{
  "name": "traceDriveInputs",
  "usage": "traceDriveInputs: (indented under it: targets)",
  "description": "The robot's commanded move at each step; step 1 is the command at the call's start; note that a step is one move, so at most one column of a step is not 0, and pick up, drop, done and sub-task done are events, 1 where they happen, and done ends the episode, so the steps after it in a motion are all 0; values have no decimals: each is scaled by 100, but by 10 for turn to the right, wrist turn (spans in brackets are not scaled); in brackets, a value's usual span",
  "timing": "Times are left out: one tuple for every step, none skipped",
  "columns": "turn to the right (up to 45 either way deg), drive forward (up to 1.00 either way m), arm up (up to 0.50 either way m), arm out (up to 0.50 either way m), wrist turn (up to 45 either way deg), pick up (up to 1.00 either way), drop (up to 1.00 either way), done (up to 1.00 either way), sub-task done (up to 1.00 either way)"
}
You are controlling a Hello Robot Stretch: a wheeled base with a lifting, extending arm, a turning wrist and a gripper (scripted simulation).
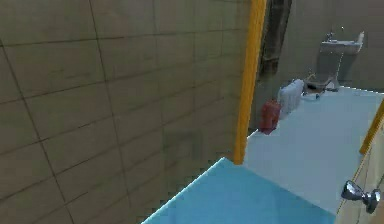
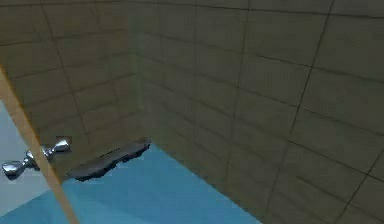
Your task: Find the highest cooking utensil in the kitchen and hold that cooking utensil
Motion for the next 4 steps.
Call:
traceDriveInputs:
  targets:
    - [0,75,0,0,0,0,0,0,0]
    - [420,0,0,0,0,0,0,0,0]
    - [0,30,0,0,0,0,0,0,0]
    - [60,0,0,0,0,0,0,0,0]
